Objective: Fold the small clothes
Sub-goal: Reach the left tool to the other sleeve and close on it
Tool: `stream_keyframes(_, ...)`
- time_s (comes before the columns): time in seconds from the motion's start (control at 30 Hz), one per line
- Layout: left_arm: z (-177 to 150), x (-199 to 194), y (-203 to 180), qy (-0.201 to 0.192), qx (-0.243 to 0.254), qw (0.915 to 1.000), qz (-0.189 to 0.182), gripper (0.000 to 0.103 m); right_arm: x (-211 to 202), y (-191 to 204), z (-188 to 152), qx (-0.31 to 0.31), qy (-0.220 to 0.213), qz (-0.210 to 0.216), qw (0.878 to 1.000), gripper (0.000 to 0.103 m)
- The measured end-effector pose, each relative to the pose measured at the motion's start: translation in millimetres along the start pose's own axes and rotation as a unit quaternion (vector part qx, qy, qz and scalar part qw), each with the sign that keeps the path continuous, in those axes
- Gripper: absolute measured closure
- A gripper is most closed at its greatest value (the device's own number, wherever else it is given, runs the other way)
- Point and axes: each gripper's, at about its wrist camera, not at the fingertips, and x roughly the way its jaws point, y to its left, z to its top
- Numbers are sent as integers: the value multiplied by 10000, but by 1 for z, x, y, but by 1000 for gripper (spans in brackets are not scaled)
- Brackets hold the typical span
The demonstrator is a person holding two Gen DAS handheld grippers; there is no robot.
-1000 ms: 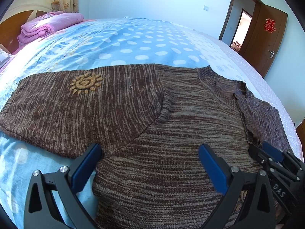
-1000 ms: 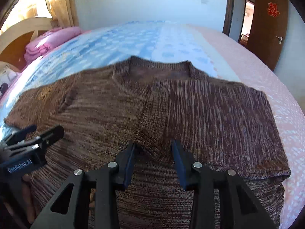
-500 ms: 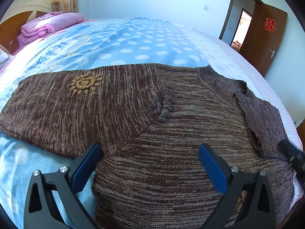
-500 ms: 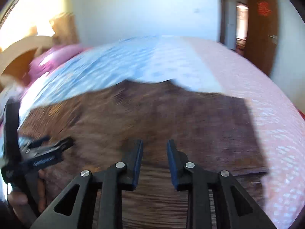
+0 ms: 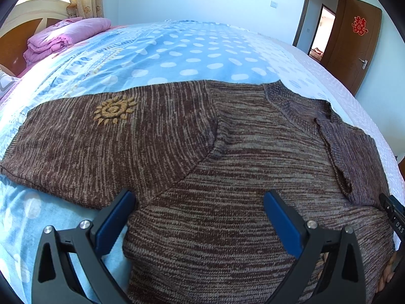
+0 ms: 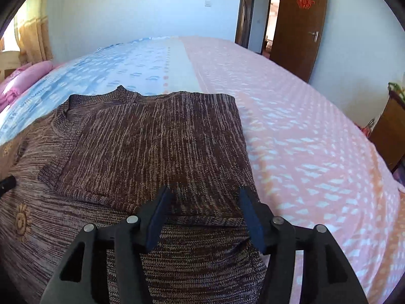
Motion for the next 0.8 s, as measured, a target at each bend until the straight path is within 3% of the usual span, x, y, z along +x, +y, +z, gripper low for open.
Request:
stream_keyframes(0.13,-6,-27,22,-164,-292,9994,89,5,-3,-12,-4,222,-19,248,9994,43)
stream_keyframes(0.23,-5,-54,68,-582,-993,9916,591,5,0,-10,-6,290,-52,362,9989,42)
stream_keyframes(0.33,-1,-79,124,-1075,-1790,9667,1478,5,0,-10,-7,266,-54,340,9991,42)
stream_keyframes(0.4,2,-89,161,-1289,-2343,9484,1705,5,0,-10,-7,269,-59,347,9990,42)
stream_keyframes(0.5,4,-80,208,-1085,-3068,9340,1477,11,1,-11,-7,302,-61,399,9987,41)
stream_keyframes(0.57,3,-60,230,-755,-3409,9299,1156,33,0,-12,-8,314,-66,419,9986,41)
stream_keyframes(0.6,0,-50,233,-588,-3503,9290,1037,37,-1,-11,-8,313,-66,414,9986,41)
stream_keyframes(0.63,-2,-39,236,-419,-3625,9263,943,38,-1,-11,-9,317,-69,417,9986,41)
stream_keyframes(0.8,1,-33,228,-594,-3524,9282,1038,39,-1,-11,-9,342,-70,469,9983,40)
